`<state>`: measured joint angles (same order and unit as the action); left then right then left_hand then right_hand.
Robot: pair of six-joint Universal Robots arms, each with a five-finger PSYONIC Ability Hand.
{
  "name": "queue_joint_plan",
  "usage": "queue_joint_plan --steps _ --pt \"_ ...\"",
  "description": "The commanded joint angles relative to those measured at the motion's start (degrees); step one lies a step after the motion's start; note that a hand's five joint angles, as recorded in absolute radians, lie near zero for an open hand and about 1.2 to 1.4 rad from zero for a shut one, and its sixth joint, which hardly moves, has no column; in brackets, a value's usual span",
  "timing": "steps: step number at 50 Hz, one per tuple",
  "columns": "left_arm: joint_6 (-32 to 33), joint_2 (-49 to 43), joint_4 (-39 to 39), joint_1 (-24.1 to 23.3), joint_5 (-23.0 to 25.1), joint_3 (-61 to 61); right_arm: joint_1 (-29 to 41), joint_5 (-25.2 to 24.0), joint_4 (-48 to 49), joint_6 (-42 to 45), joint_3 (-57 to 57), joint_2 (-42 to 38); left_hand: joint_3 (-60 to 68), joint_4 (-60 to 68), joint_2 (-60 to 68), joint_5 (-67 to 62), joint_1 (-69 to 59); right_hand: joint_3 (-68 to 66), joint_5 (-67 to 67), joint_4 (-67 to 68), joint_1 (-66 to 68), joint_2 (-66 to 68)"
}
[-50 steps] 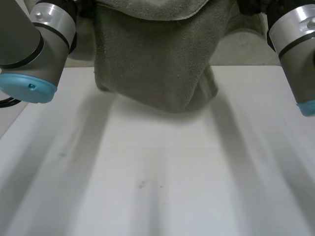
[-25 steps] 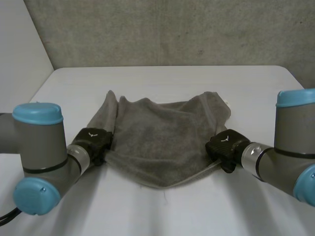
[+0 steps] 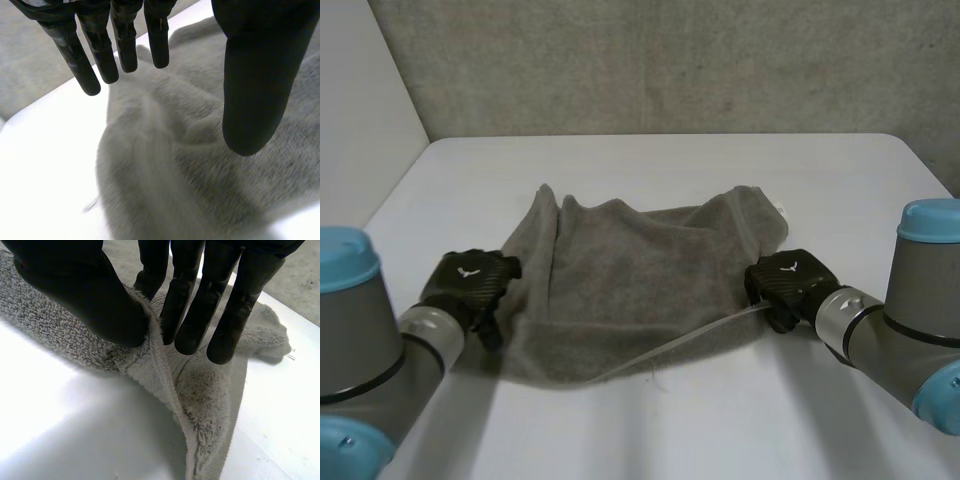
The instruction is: Fold the towel.
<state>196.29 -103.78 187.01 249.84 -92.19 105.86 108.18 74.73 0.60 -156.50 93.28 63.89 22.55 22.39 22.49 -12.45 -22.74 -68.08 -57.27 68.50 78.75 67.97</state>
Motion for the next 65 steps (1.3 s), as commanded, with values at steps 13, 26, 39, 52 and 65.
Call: queue_joint_plan --steps 13,26,39,52,65 --pt "0.8 12.0 4.8 8.0 0.2 17.0 -0.4 0.0 1.1 -0.7 0.2 -0.9 6.5 6.7 6.6 -6.6 -6.3 -11.9 -12.7 11.5 1.3 12.0" --pt "2.4 8.0 12.7 14.1 12.2 20.6 -0.3 0.1 1.2 -0.5 0.2 -1.5 16.4 16.6 16.5 -16.5 -16.2 -11.9 -12.7 11.5 1.3 12.0" --pt "7.9 2.4 15.1 15.4 12.5 19.9 -0.3 0.1 1.6 -0.2 0.3 -1.8 15.1 15.2 15.1 -15.2 -14.9 -11.9 -12.7 11.5 1.3 12.0" --pt "8.0 1.7 17.1 15.4 12.5 19.3 -0.3 0.2 2.2 0.1 0.2 -2.6 11.4 11.5 11.4 -11.5 -11.2 -11.9 -12.7 11.5 1.3 12.0" --pt "8.0 -2.5 19.5 15.6 12.5 17.1 -0.3 0.2 2.2 0.3 0.2 -3.1 19.4 19.6 19.5 -19.5 -19.3 -11.9 -12.7 11.5 1.3 12.0"
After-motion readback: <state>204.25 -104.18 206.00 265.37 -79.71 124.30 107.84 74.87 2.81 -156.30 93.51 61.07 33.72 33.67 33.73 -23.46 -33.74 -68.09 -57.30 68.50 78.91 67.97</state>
